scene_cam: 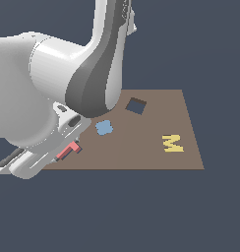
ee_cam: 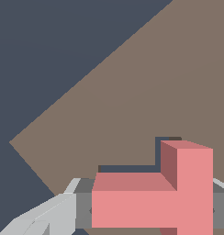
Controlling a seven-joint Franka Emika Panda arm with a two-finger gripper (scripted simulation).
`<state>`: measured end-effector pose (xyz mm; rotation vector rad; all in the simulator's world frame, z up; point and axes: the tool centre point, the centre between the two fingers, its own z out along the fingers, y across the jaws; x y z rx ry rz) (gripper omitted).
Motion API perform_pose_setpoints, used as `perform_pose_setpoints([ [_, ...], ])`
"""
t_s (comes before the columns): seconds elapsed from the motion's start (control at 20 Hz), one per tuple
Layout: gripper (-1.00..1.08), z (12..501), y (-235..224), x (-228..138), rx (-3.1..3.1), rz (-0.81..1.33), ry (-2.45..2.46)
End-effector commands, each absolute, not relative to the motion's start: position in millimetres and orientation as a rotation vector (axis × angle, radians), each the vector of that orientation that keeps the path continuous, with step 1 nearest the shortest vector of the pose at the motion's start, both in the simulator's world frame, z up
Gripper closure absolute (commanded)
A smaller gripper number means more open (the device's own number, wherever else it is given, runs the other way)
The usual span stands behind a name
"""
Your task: Insert a designated object into the corresponding slot on a board.
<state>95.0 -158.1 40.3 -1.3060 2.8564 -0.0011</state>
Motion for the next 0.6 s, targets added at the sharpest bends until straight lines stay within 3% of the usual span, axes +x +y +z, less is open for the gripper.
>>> perform_pose_setpoints([
  [0.0,1.08,38.3,-157.9,94.9,-1.305,-0.001,2.857],
  [0.2,1.08,30.6,-157.5,94.4,-1.3,0.0,2.859],
  [0.25,-0.92,30.6,-157.5,94.4,-1.3,0.0,2.859],
  [0.55,-0.92,30.6,-157.5,94.4,-1.3,0.0,2.859],
])
